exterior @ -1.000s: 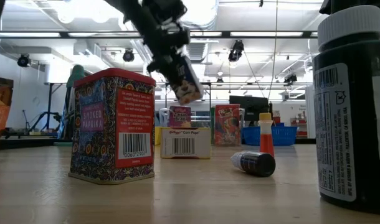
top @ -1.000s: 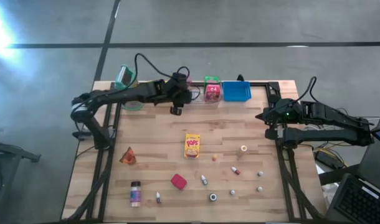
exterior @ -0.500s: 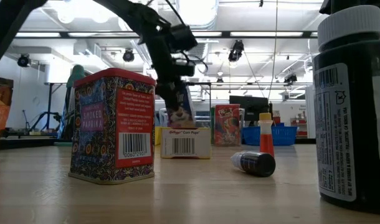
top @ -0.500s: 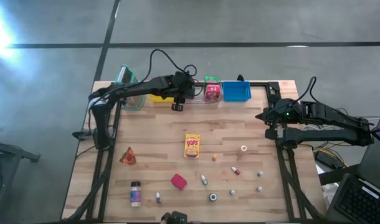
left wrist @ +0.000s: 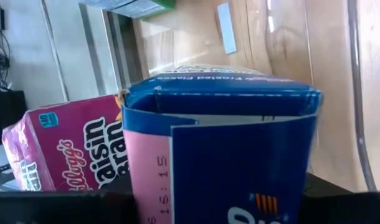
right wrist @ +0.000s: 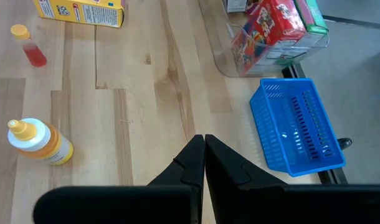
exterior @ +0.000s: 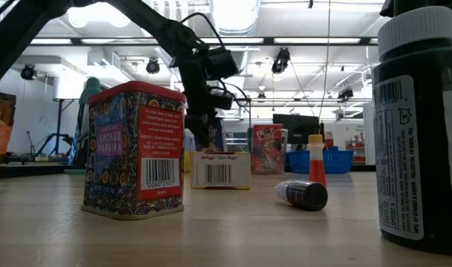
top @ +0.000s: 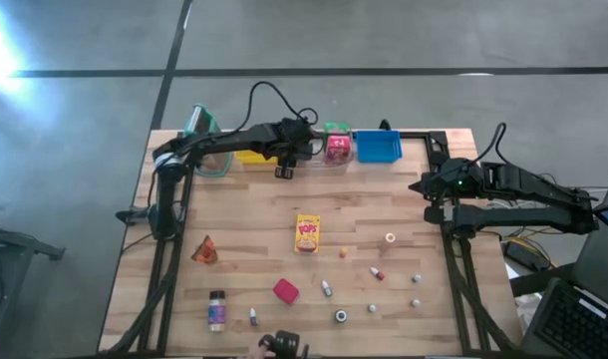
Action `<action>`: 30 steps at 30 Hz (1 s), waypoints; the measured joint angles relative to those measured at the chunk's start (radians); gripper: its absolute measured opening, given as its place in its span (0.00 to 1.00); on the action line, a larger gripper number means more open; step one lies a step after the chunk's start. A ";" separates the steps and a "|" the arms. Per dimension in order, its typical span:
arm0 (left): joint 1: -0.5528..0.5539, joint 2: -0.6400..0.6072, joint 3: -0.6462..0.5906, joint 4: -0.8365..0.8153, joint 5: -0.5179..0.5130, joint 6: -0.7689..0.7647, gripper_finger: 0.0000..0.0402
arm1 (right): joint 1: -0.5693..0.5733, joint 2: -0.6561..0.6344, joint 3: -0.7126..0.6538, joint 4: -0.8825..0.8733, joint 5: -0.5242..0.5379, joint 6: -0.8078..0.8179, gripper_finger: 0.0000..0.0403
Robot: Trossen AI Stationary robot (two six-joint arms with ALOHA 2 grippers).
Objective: Pick & Place Kitchen Items
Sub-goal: Put the blue cereal box into the transparent bin
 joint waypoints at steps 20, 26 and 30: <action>0.043 0.002 0.221 -0.232 0.141 -0.126 0.45 | 0.000 0.000 0.000 0.000 0.000 0.000 0.02; 0.058 0.002 0.219 -0.289 0.194 -0.169 0.44 | 0.000 0.000 0.000 0.000 0.000 0.000 0.02; 0.057 0.008 0.213 -0.275 0.200 -0.170 0.43 | 0.000 0.000 0.000 0.000 0.000 0.000 0.02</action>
